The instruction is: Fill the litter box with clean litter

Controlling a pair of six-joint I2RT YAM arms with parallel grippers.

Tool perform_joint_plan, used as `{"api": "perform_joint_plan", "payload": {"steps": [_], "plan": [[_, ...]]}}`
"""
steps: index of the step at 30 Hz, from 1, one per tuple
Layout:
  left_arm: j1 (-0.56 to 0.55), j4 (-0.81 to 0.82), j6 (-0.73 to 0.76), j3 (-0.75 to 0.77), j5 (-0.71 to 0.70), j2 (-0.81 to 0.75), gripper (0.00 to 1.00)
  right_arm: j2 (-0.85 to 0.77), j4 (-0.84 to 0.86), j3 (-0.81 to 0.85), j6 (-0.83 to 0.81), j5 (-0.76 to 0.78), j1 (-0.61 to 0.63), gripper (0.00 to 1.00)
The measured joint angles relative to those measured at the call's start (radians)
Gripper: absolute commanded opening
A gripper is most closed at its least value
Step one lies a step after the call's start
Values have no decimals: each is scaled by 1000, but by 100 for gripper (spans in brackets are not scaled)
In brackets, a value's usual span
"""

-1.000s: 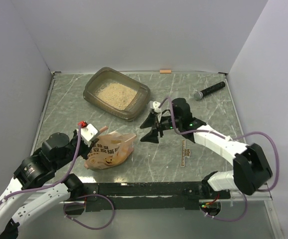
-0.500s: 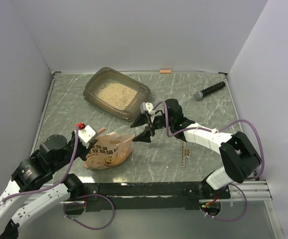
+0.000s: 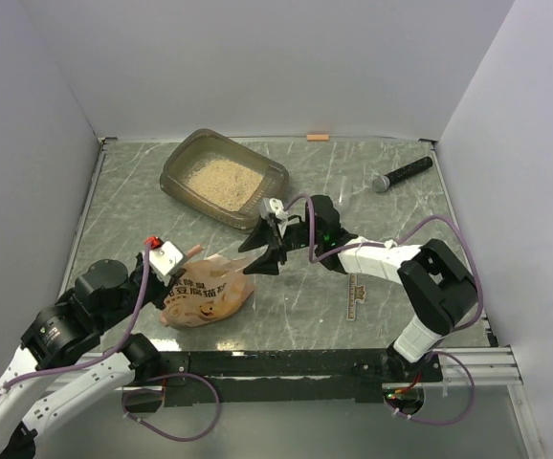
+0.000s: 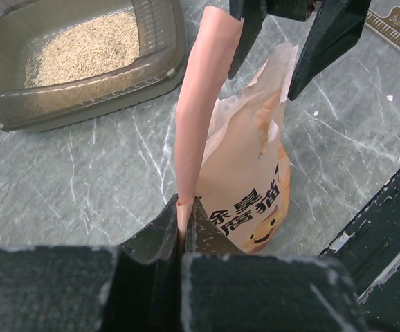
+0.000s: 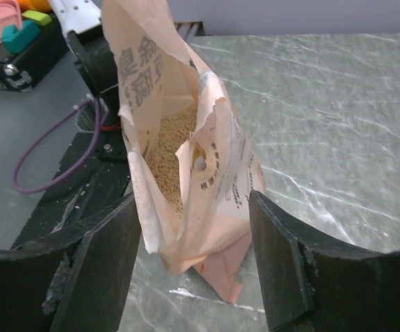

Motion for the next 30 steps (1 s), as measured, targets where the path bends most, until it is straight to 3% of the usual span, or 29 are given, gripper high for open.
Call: {"api": "perform_joint_plan", "payload": {"steps": [2, 4, 5, 6, 10, 12, 22, 30], "plan": [[0, 0, 0, 0, -3, 0, 1, 13, 37, 0, 35, -14, 4, 63], [0, 0, 0, 0, -5, 0, 1, 22, 64, 0, 63, -24, 7, 53], [0, 0, 0, 0, -5, 0, 1, 25, 75, 0, 73, -29, 9, 47], [0, 0, 0, 0, -5, 0, 1, 27, 80, 1, 81, -32, 11, 34], [0, 3, 0, 0, -8, 4, 1, 33, 79, 5, 100, -50, 21, 15], [0, 9, -1, 0, -11, 11, 1, 37, 69, 12, 99, -61, 25, 0], [0, 77, 2, 27, 13, 137, 1, -56, -103, -5, -8, 49, 10, 0], [0, 224, 67, 100, 125, 362, 1, -214, -187, -60, -18, 97, -182, 0]]}}
